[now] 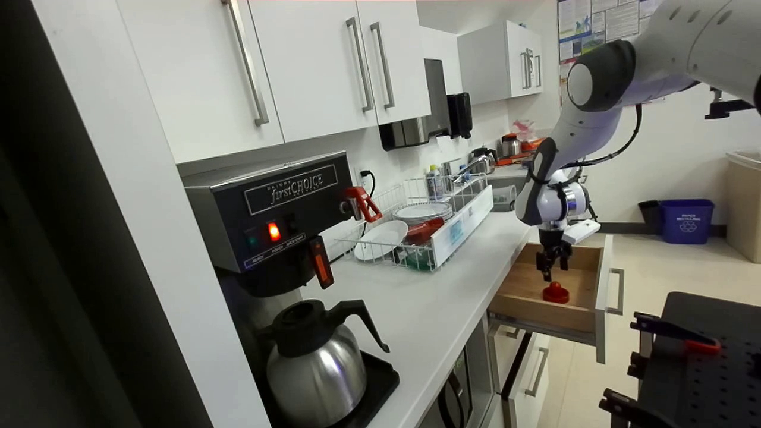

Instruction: Pick the red object in the drawer and put it on the counter

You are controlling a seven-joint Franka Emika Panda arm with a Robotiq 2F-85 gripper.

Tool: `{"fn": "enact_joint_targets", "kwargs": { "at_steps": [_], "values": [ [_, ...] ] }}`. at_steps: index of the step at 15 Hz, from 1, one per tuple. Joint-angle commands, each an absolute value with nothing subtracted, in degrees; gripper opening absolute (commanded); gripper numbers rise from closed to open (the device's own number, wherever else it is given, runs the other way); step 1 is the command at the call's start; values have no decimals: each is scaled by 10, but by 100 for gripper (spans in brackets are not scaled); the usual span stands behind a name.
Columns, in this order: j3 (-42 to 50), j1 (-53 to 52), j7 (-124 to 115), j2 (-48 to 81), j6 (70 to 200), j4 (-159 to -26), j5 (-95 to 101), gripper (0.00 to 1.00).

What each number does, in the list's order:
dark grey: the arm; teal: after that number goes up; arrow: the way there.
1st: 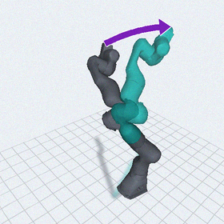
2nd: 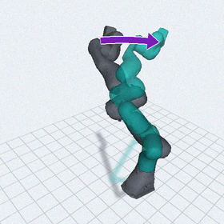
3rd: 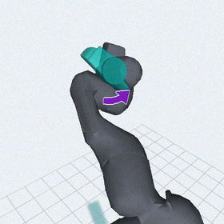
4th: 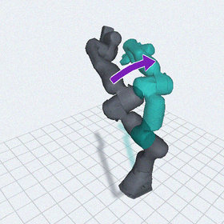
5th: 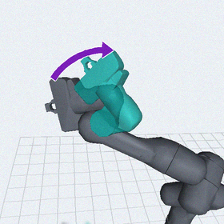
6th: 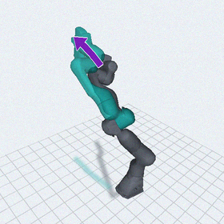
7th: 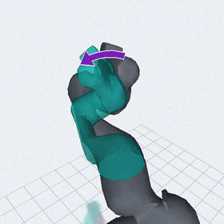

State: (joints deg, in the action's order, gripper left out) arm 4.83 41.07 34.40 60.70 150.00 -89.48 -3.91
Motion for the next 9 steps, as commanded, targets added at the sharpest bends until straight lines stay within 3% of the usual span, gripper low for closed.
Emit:
{"fn": "enact_joint_targets", "kwargs": {
  "at_steps": [1,9],
  "values": [
    [33,418,323,634,1502,-861,-31,100],
    [46,394,296,657,1494,-842,-7,100]
  ]
}}
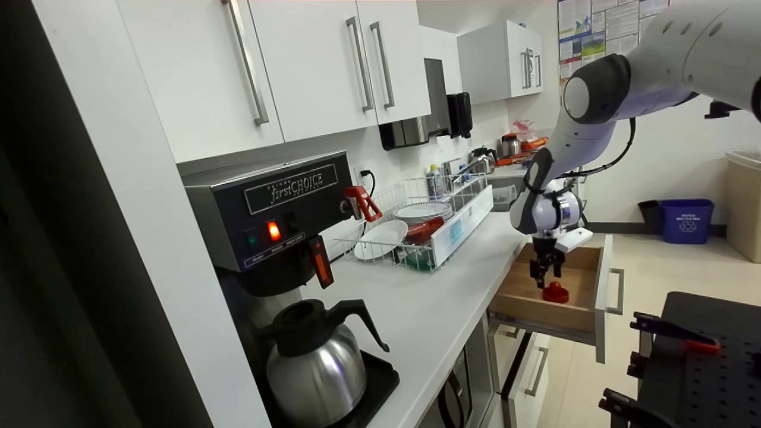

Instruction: Pick the red object in the drawer and put it on the counter

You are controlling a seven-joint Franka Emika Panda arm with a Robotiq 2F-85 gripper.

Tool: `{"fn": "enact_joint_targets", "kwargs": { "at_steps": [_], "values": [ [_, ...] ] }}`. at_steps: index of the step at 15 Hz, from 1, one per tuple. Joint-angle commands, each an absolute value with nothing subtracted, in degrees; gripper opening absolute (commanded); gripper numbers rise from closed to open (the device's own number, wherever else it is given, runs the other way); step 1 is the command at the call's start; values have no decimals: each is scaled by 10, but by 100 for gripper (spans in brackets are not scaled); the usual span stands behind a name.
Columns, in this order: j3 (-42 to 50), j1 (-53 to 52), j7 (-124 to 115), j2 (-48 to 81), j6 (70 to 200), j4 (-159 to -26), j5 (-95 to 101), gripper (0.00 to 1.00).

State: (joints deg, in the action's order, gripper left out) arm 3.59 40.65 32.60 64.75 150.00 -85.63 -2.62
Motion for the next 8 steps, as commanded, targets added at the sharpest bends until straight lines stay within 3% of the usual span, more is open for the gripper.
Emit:
{"fn": "enact_joint_targets", "kwargs": {
  "at_steps": [1,6,8],
  "values": [
    [44,395,296,657,1487,-841,-2,100],
    [48,391,290,657,1480,-842,14,100],
    [51,389,289,656,1471,-842,19,90]
  ]
}}
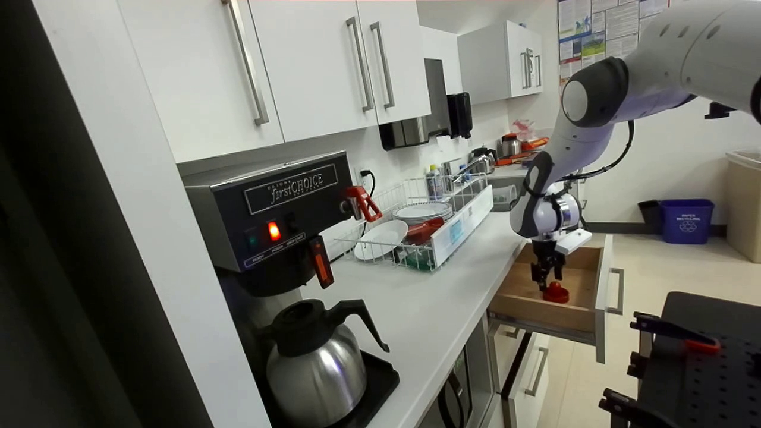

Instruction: Pick the red object in the drawer and put it on the counter

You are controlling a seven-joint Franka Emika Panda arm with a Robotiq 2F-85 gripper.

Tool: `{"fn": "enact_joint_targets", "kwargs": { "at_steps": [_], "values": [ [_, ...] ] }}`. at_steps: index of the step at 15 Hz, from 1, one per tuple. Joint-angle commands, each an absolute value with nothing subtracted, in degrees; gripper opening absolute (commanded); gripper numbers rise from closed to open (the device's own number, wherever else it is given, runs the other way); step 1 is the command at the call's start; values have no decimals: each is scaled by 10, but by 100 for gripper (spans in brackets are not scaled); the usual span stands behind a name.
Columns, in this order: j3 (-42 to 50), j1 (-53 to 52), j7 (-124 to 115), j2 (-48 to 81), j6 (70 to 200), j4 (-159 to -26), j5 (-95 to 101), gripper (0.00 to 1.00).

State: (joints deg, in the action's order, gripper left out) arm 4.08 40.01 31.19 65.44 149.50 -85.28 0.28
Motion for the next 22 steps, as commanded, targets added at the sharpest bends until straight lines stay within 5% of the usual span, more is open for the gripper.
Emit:
{"fn": "enact_joint_targets", "kwargs": {
  "at_steps": [1,9,22],
  "values": [
    [52,389,290,656,1467,-842,22,78],
    [56,381,279,646,1457,-854,28,14],
    [75,313,288,421,1387,-1004,53,12]
  ]
}}
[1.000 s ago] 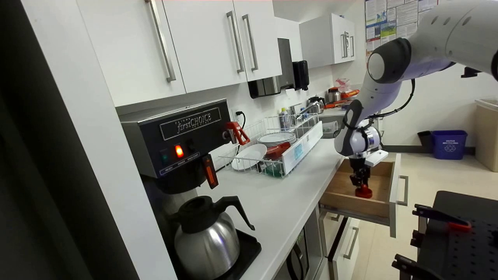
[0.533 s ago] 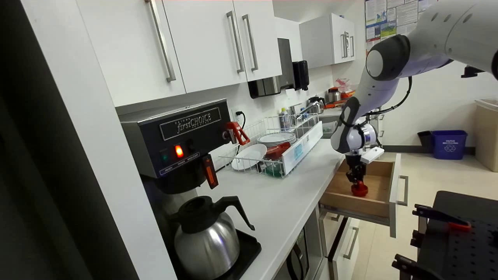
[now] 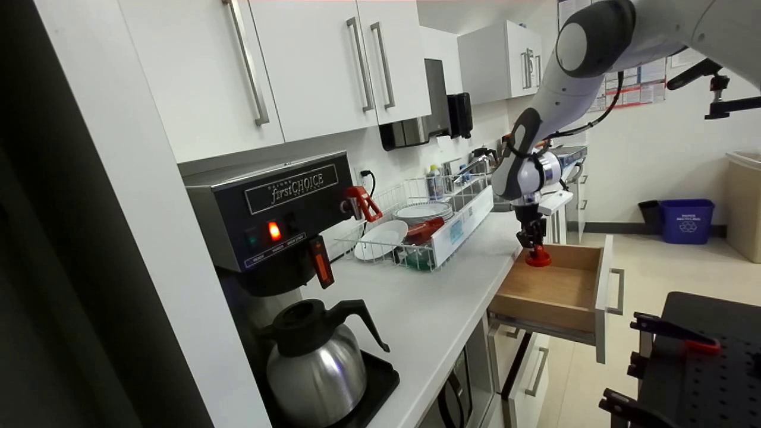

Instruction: Pick the red object in the drawer and put it on the counter

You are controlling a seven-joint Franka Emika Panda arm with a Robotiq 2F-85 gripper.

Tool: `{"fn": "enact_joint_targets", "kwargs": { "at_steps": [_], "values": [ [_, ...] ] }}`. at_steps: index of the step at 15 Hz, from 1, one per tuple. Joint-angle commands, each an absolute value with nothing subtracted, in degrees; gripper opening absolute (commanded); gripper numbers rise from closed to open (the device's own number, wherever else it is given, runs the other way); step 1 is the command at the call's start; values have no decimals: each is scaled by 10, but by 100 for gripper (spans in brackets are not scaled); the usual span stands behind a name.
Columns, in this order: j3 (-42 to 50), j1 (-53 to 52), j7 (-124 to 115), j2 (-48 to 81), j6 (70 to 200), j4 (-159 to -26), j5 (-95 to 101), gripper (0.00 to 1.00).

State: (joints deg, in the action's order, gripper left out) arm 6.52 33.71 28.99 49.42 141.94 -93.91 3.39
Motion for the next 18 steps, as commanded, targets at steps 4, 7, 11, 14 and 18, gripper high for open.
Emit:
{"fn": "enact_joint_targets", "kwargs": {
  "at_steps": [4,7,11,14,18],
  "values": [
    [69,292,304,375,1354,-1036,55,12],
    [70,290,306,401,1362,-1010,42,37],
    [70,283,306,395,1362,-1026,45,37],
    [38,290,337,366,1348,-1042,17,12],
    [-20,263,417,314,1271,-1053,-23,12]
  ]
}}
